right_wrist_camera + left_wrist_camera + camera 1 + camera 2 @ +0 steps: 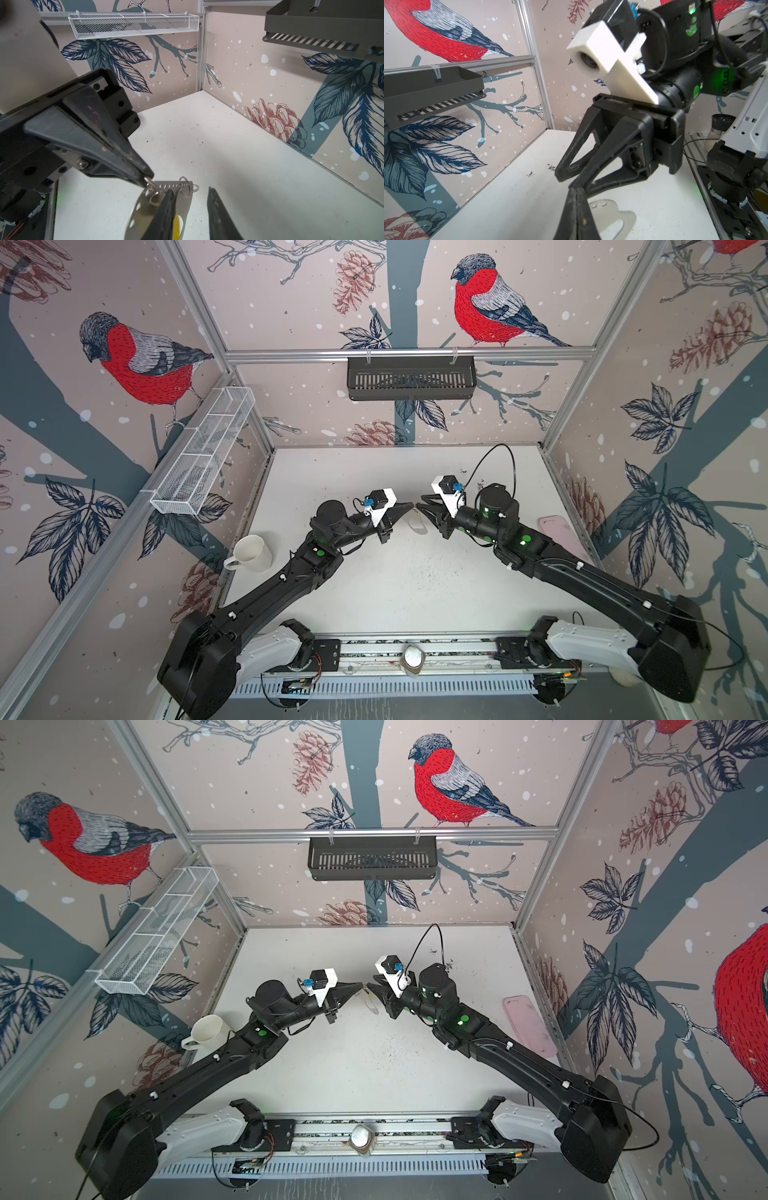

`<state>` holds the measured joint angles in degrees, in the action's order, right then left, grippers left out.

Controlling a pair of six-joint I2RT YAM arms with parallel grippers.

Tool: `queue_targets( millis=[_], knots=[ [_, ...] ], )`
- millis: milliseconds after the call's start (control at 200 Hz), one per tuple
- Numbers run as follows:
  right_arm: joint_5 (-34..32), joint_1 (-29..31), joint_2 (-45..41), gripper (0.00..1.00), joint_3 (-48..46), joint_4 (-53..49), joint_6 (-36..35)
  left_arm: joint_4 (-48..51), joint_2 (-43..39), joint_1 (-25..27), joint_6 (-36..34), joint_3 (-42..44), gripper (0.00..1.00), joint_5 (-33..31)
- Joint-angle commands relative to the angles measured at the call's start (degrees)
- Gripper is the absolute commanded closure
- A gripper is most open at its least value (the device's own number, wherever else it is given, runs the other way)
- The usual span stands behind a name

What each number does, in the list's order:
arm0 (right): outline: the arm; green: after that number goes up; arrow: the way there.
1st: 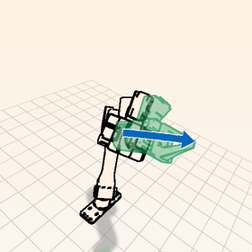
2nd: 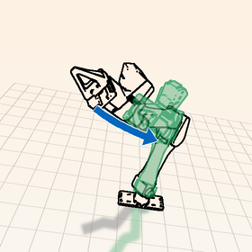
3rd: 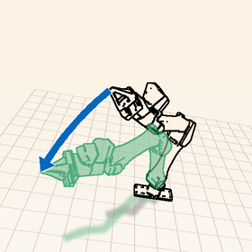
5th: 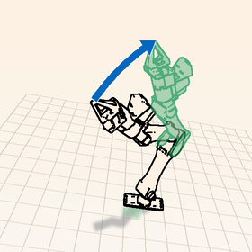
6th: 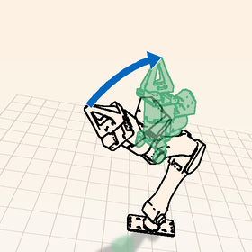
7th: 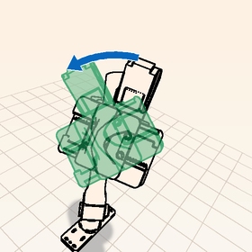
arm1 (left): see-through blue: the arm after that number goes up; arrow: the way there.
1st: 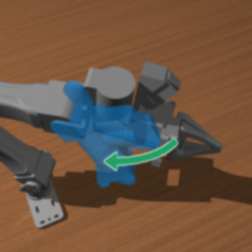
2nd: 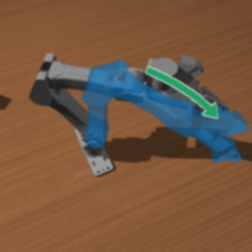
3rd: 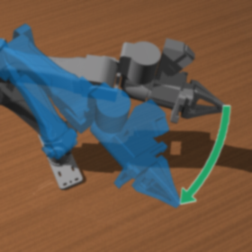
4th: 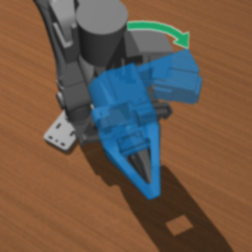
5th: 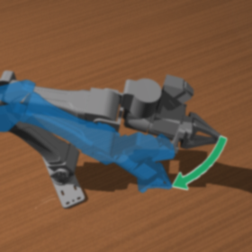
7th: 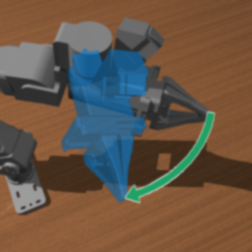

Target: Put the keys on the keyring

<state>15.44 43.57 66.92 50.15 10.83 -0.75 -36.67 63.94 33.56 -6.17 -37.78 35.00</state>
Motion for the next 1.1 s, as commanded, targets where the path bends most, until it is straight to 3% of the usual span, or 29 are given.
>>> queue_targets(
  millis=[0, 225, 475, 680, 1096],
  knots=[
    [0.85, 0.43, 0.78, 0.72, 0.53, 4.15, 1.63, -6.26, 0.32, -0.18, 1.38, 0.18, 1.00, 2.18],
    [2.97, 2.01, 1.11, 0.74, -0.05, 5.06, 2.25, -11.14, 1.25, -0.51, 3.51, 1.83, 1.00, 2.26],
    [0.79, 5.01, 1.24, 0.76, -0.16, 5.28, 2.41, -14.54, 0.99, -0.60, 4.59, 3.38, 1.00, 1.52],
    [-10.95, 9.92, 1.50, 0.78, -2.54, 9.08, 2.48, -16.96, 1.01, -0.70, 5.71, 4.42, 1.00, 0.22],
    [-25.24, 15.13, 4.43, 0.75, -5.76, 16.56, 2.07, -20.43, 0.93, -1.10, 7.05, 5.96, 1.00, -0.66]
  ],
)
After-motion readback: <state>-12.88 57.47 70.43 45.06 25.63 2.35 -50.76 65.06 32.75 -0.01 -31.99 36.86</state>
